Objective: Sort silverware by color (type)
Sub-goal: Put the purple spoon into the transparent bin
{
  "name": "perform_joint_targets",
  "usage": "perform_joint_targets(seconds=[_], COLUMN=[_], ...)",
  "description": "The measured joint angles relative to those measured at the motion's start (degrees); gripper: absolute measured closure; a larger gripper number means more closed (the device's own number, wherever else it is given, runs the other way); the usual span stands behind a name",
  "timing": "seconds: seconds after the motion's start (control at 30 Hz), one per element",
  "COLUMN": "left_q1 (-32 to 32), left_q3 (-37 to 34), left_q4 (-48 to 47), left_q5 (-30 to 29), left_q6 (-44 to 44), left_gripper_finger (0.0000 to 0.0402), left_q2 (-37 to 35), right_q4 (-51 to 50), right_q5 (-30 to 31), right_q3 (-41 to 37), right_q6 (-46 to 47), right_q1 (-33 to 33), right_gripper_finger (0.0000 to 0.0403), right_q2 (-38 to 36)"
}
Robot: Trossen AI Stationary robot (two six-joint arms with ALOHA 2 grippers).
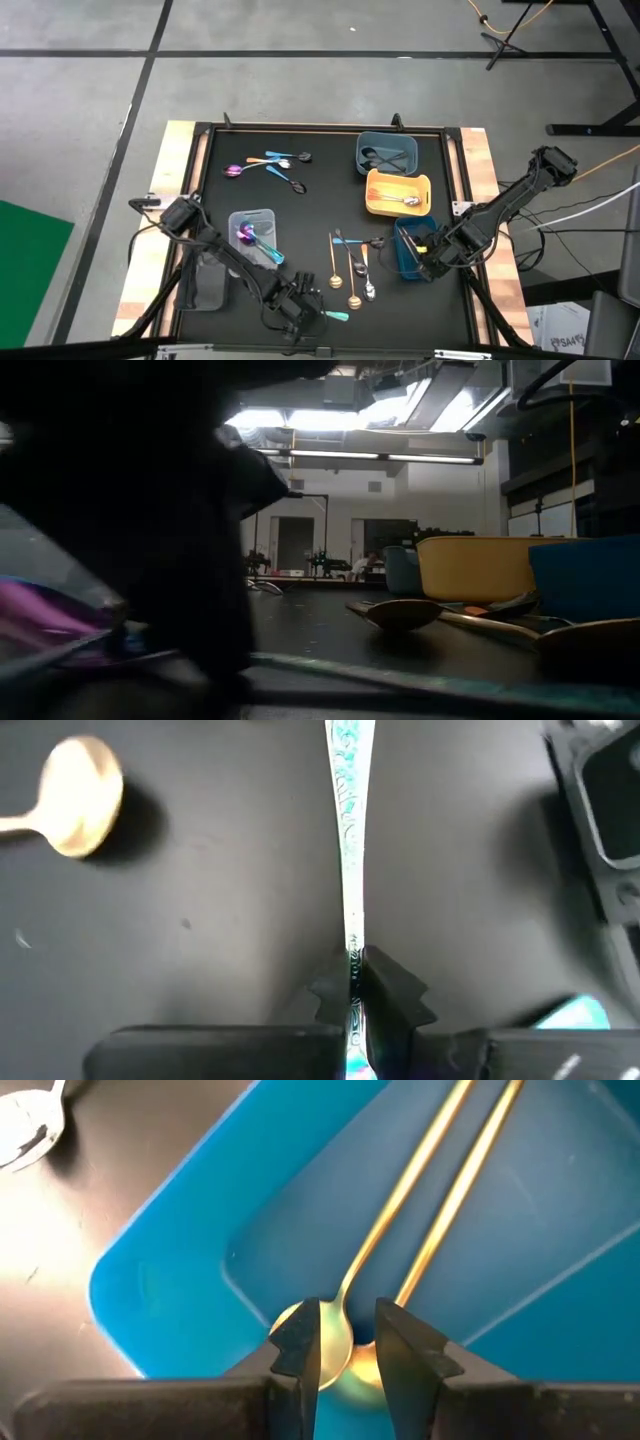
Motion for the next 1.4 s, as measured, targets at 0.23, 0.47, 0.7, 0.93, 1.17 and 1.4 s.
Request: perform_joint_targets(seconds=[0.23, 0.47, 0.7, 0.93, 1.17, 1.4], left_q1=[2.25, 4.45, 5.18, 5.14, 5.01, 4.97], left_q3=[-0.09, -0.09, -0.09, -0.07, -0.07, -0.04], left_q4=[5.55, 11.52, 16.69, 24.27, 28.76, 31.49], left_q5=[-2.18, -3.06, -9.38, -16.60, -22.10, -26.85], left_q6=[3.68, 6.04, 9.04, 12.69, 13.25, 14.41], left_gripper_finger=[0.0386, 0.0386, 0.0386, 0.0386, 0.0386, 0.0386], left_q2=[0.15, 0.15, 0.12, 0.04, -0.05, -0.07], right_q4=[-0.02, -0.02, -0.02, -0.02, -0.02, -0.02], right_q5=[-2.04, -2.05, -2.05, -2.05, -2.05, -2.05], right_q3=[0.03, 0.08, 0.12, 0.12, 0.12, 0.12], right_q6=[-0.01, -0.03, -0.05, -0.07, -0.07, -0.07], right_q1=[0.00, 0.01, 0.00, -0.01, -0.02, 0.00], right_gripper_finger=[0.0317, 0.0317, 0.0317, 0.0317, 0.0317, 0.0317], right_q2=[0.00, 0.00, 0.00, 0.00, 0.00, 0.00])
